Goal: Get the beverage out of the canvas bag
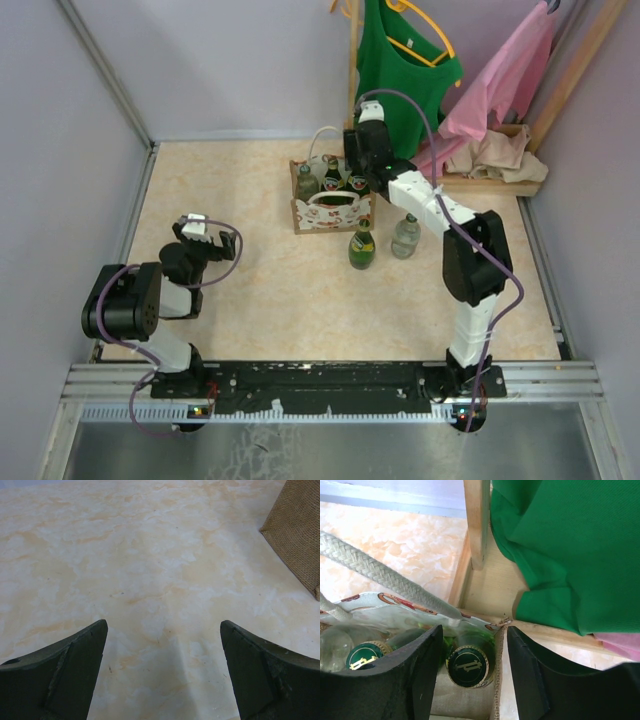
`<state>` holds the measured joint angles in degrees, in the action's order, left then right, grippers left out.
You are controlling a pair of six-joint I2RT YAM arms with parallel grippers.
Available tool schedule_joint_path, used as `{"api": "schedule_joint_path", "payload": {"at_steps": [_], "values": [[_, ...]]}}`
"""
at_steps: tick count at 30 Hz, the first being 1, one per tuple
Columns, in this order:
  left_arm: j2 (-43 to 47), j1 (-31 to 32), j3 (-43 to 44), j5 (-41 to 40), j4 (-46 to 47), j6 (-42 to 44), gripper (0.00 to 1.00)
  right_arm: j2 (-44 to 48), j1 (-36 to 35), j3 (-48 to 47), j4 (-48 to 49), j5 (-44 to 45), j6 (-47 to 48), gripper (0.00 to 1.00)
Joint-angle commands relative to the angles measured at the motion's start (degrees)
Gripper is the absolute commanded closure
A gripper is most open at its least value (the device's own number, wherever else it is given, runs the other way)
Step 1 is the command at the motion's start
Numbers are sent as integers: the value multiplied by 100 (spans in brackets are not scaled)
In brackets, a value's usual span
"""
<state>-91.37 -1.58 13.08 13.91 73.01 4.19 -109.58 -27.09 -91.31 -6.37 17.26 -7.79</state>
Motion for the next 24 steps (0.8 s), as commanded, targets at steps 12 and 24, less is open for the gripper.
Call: {"api": "schedule_joint_path", "payload": {"at_steps": [12, 24], "values": [[-4, 32, 81, -15, 46, 47, 0, -273, 29, -210, 163, -254, -55, 56], [-3, 38, 81, -19, 42, 45, 0, -396, 29, -512, 74, -213, 12, 100]]}}
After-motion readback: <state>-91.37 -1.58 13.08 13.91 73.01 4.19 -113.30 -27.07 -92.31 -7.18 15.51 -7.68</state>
